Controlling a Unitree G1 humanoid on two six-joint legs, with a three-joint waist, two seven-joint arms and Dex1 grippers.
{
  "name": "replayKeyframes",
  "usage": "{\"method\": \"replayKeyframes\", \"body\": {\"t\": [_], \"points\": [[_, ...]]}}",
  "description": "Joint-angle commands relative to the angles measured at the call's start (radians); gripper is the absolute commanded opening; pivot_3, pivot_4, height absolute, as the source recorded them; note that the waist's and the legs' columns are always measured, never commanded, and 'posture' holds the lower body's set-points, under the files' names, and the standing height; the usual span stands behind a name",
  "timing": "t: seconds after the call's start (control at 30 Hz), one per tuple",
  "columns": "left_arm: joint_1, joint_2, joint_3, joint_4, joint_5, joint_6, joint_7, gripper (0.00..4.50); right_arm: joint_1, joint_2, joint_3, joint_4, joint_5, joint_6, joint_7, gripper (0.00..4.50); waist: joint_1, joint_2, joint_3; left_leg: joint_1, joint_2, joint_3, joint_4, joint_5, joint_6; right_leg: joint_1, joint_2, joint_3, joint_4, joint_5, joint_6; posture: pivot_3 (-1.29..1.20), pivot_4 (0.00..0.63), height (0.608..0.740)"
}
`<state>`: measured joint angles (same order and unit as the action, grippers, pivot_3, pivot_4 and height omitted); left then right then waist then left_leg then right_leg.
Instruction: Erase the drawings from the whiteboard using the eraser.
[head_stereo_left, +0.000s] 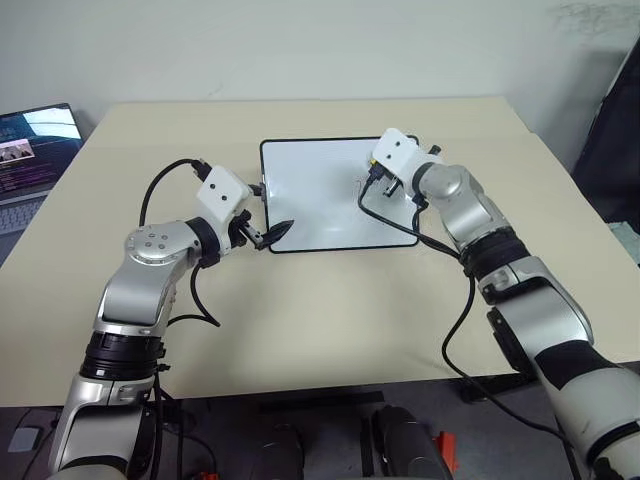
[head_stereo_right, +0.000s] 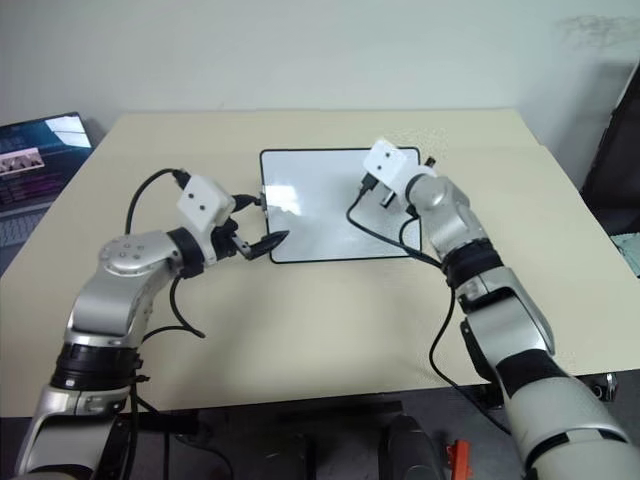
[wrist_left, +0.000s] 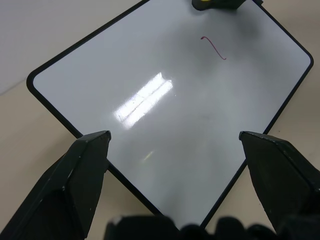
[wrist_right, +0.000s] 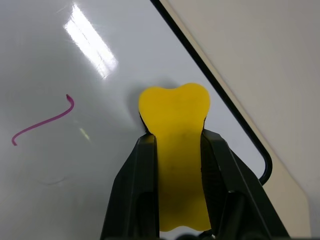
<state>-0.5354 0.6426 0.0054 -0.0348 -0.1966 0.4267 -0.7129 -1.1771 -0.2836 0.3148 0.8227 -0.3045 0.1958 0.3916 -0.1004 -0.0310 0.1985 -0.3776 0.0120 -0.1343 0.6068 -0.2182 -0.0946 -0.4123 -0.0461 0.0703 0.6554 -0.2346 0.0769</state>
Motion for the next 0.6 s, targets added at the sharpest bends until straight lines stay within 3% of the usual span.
{"method": "replayKeyframes", "body": {"t": [0.03, 0.17, 0.33, 0.47, 0.6], "points": [[-0.012, 0.012, 0.018, -0.033, 0.002, -0.006, 0.002, 4.5, 0.013, 0.035, 0.053, -0.01, -0.021, -0.012, 0.094, 0.78, -0.006, 0.0, 0.0, 0.0, 0.0, 0.0, 0.0, 0.0, 0.0, 0.0, 0.0, 0.0, -0.001, 0.0, 0.0, 0.0, 0.15, 0.74], [-0.006, 0.013, 0.021, -0.042, 0.0, 0.001, 0.005, 4.5, 0.088, 0.04, 0.146, -0.085, -0.053, 0.005, 0.261, 0.78, -0.012, 0.0, 0.0, 0.0, 0.0, 0.0, 0.0, 0.0, 0.0, 0.0, 0.0, 0.0, 0.0, 0.0, 0.0, 0.0, 0.15, 0.74], [0.005, 0.015, 0.026, -0.05, -0.001, 0.007, 0.008, 4.5, 0.168, -0.03, 0.225, -0.152, -0.112, 0.011, 0.388, 0.78, -0.009, 0.0, 0.0, 0.004, 0.0, 0.0, 0.001, 0.0, 0.0, 0.004, 0.0, 0.0, -0.001, 0.0, 0.001, 0.0, 0.15, 0.74], [0.003, 0.016, 0.025, -0.046, 0.0, 0.006, 0.007, 4.5, 0.152, -0.034, 0.193, -0.141, -0.11, 0.025, 0.35, 0.78, -0.005, 0.0, 0.0, 0.007, 0.0, 0.0, 0.001, 0.0, 0.0, 0.007, 0.0, 0.0, -0.001, 0.0, 0.0, 0.0, 0.15, 0.74], [-0.01, 0.011, 0.018, -0.036, 0.001, 0.005, 0.005, 4.5, 0.069, -0.022, 0.12, -0.043, -0.095, 0.033, 0.203, 0.78, -0.003, 0.0, 0.0, 0.007, 0.0, 0.0, 0.002, 0.0, 0.0, 0.008, 0.0, 0.0, 0.0, 0.0, 0.0, 0.0, 0.15, 0.74]]}}
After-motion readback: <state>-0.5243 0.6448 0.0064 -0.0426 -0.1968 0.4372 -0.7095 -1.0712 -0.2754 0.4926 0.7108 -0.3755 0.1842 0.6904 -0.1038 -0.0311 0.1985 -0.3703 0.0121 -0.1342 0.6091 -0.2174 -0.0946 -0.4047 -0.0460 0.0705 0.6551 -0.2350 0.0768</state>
